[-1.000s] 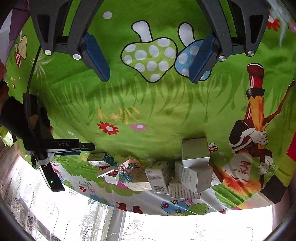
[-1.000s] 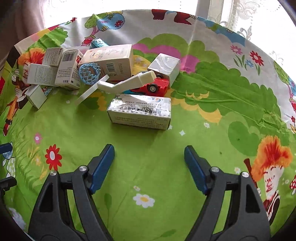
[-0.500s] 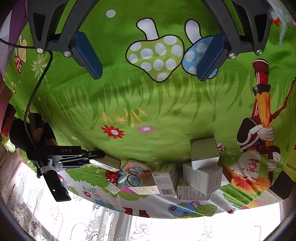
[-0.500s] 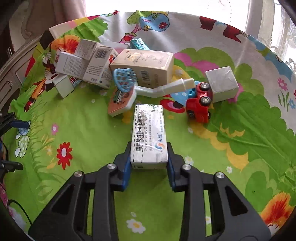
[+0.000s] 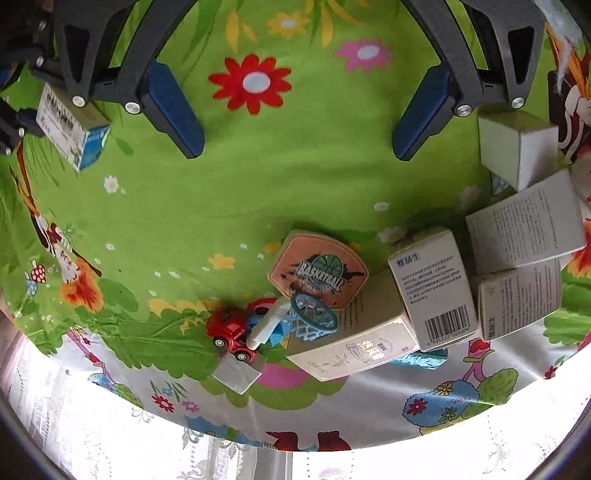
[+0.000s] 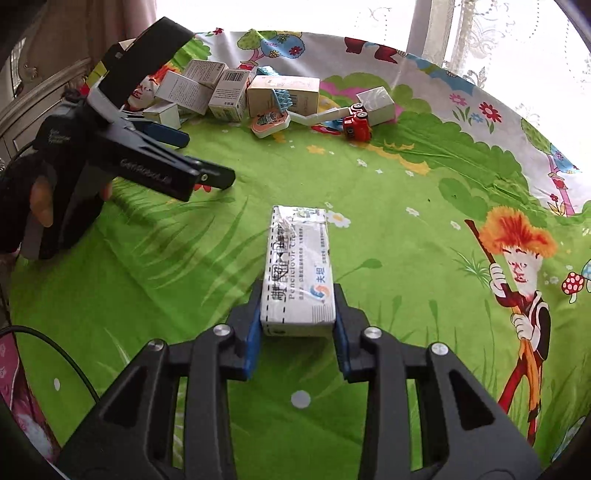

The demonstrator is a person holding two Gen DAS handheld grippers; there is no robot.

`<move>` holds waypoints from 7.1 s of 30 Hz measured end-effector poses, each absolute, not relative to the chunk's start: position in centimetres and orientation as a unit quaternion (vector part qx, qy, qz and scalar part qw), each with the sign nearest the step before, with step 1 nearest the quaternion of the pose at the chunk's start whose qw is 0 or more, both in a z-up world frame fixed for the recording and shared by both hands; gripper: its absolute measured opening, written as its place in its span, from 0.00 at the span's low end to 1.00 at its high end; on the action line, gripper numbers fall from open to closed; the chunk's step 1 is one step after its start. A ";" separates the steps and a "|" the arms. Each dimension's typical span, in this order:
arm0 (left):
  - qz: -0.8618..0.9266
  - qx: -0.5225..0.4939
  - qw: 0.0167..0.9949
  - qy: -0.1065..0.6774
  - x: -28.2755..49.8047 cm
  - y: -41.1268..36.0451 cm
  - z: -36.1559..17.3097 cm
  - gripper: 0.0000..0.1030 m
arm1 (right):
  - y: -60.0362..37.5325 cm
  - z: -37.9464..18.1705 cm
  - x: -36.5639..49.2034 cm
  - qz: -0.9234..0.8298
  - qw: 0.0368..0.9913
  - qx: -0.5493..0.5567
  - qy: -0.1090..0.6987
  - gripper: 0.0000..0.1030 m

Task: Organize rigid objects
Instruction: 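Grasp the white medicine box with blue logo using the right gripper, then grasp the basketball-hoop toy board with the left gripper while the right holds the medicine box, then carry the hoop toy and medicine box over the storage box, then open both grippers to drop the hoop toy and medicine box inside, then move both open grippers back over the boxes and grasp the red toy truck with the right gripper, then grasp the white wrapped cube box with the left gripper while the right holds the truck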

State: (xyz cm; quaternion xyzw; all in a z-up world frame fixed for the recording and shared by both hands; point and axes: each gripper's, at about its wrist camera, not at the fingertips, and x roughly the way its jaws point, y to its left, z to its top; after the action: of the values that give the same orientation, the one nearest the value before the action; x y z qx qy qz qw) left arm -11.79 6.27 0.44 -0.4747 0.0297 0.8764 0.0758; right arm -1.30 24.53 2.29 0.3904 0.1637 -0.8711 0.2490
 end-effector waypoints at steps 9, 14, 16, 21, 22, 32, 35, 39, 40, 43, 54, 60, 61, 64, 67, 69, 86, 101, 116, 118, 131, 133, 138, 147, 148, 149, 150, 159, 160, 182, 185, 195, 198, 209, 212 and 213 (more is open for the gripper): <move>0.875 -0.484 -0.018 -0.007 -20.4 7.3 0.1 0.84 | 24.8 2.3 -1.8 -0.869 0.256 0.398 0.144 0.36; 0.884 -0.465 0.045 -0.016 -13.3 7.3 0.8 0.65 | 24.6 2.3 -1.6 -0.871 0.251 0.395 0.151 0.36; 0.886 -0.458 0.071 -0.015 -8.8 6.7 1.0 0.65 | 24.5 2.3 -1.5 -0.871 0.250 0.394 0.152 0.36; 0.896 -0.437 0.078 -0.025 0.5 3.4 1.2 0.65 | 24.7 2.3 -1.6 -0.870 0.253 0.398 0.143 0.36; 0.899 -0.432 0.070 -0.017 1.8 3.0 1.4 0.65 | 24.7 2.3 -1.6 -0.870 0.253 0.398 0.142 0.36; 0.900 -0.431 0.051 -0.045 3.3 0.7 1.1 0.65 | 24.6 2.4 -1.5 -0.875 0.236 0.401 0.133 0.36; 0.900 -0.428 0.055 -0.056 3.4 0.3 1.2 0.65 | 24.3 2.5 -0.6 -0.880 0.215 0.405 0.127 0.35; 0.900 -0.428 0.052 -0.057 3.5 0.3 1.2 0.65 | 22.8 2.7 2.3 -0.885 0.195 0.406 0.120 0.35; 0.900 -0.429 0.047 -0.057 3.6 0.2 1.3 0.65 | 22.3 2.7 3.1 -0.886 0.190 0.407 0.117 0.35; 0.900 -0.428 0.043 -0.066 4.7 -0.1 1.5 0.65 | 21.5 2.7 5.4 -0.889 0.183 0.409 0.098 0.35; 0.899 -0.431 0.048 -0.060 11.6 -0.4 1.6 0.65 | 20.4 3.2 11.4 -0.892 0.178 0.406 0.092 0.35; 0.898 -0.435 0.052 -0.048 13.8 0.1 1.5 0.65 | 20.3 3.4 14.6 -0.894 0.177 0.394 0.118 0.35; 0.898 -0.435 0.052 -0.045 14.1 0.3 1.5 0.65 | 20.5 3.5 15.0 -0.895 0.176 0.393 0.114 0.35; 0.898 -0.434 0.056 -0.042 14.6 0.8 1.6 0.65 | 21.5 3.6 15.7 -0.899 0.173 0.391 0.097 0.36; 0.900 -0.430 0.058 -0.038 14.6 1.2 2.0 0.65 | 22.3 4.0 16.1 -0.902 0.170 0.387 0.088 0.35; 0.900 -0.430 0.060 -0.036 14.6 1.5 2.2 0.65 | 22.7 4.2 16.5 -0.903 0.170 0.385 0.085 0.35; 0.894 -0.431 0.114 0.030 16.5 7.7 3.3 0.65 | 27.4 5.4 20.8 -0.916 0.142 0.372 0.058 0.36; 0.873 -0.431 0.201 0.109 19.8 15.4 3.9 0.65 | 34.1 5.6 24.4 -0.923 0.075 0.377 0.032 0.36; 0.806 -0.428 0.352 0.208 24.6 27.4 4.1 0.65 | 43.7 5.6 28.8 -0.920 -0.043 0.389 -0.009 0.36; 0.795 -0.428 0.371 0.216 25.3 29.0 4.1 0.65 | 45.0 5.5 29.5 -0.918 -0.061 0.391 -0.012 0.36; 0.764 -0.412 0.441 0.229 27.4 37.5 4.1 0.65 | 52.8 5.6 32.3 -0.901 -0.171 0.397 -0.027 0.36; 0.763 -0.419 0.447 0.206 27.0 38.3 4.2 0.66 | 53.2 5.5 32.3 -0.899 -0.178 0.398 -0.028 0.36; 0.712 -0.471 0.491 0.175 26.4 39.7 3.0 0.82 | 54.2 5.4 31.5 -0.890 -0.211 0.402 -0.033 0.43; 0.804 -0.444 0.373 0.134 19.9 27.4 3.7 0.82 | 50.1 7.1 28.4 -0.906 -0.161 0.391 -0.013 0.61; 0.819 -0.439 0.344 0.132 18.9 25.3 3.7 0.82 | 48.9 7.1 27.6 -0.909 -0.144 0.392 -0.006 0.61; 0.831 -0.439 0.317 0.128 17.8 23.2 3.5 0.82 | 47.4 7.1 26.6 -0.911 -0.126 0.394 0.003 0.62; 0.840 -0.441 0.291 0.120 16.7 20.9 3.4 0.82 | 45.8 7.0 25.6 -0.912 -0.106 0.396 0.012 0.62; 0.889 -0.456 0.054 0.004 7.1 0.7 2.4 0.82 | 29.1 6.0 13.8 -0.906 0.097 0.394 0.120 0.73; 0.889 -0.457 0.030 -0.006 6.2 -0.9 2.3 0.82 | 27.7 5.7 12.2 -0.903 0.109 0.396 0.127 0.73; 0.886 -0.460 -0.053 -0.029 2.2 -8.3 -0.1 1.00 | 16.3 1.7 -23.8 -0.881 0.172 0.427 0.113 0.77; 0.885 -0.462 -0.052 -0.032 2.2 -8.5 -0.1 1.00 | 16.3 1.6 -24.4 -0.876 0.190 0.432 0.101 0.73; 0.879 -0.470 -0.063 -0.037 1.4 -8.1 0.0 1.00 | 19.2 1.9 -6.8 -0.869 0.237 0.410 0.143 0.38; 0.871 -0.482 -0.078 -0.045 -0.3 -7.3 0.0 1.00 | 20.1 2.0 -2.5 -0.874 0.230 0.403 0.143 0.38; 0.867 -0.475 -0.131 -0.072 -9.7 -4.8 0.1 0.90 | 20.2 2.1 -1.9 -0.875 0.232 0.408 0.114 0.39; 0.887 -0.451 -0.079 -0.061 -7.0 -3.8 0.8 0.47 | 20.2 2.1 -2.0 -0.875 0.233 0.409 0.113 0.39; 0.890 -0.446 -0.068 -0.059 -5.6 -3.5 0.9 0.47 | 20.2 2.1 -2.0 -0.876 0.232 0.408 0.114 0.39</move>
State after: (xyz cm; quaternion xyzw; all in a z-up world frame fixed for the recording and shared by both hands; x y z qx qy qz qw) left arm -5.60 -3.55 0.86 -0.4461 -0.0591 0.8904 -0.0684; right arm -1.97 20.18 2.09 0.4081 0.1144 -0.8756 0.2318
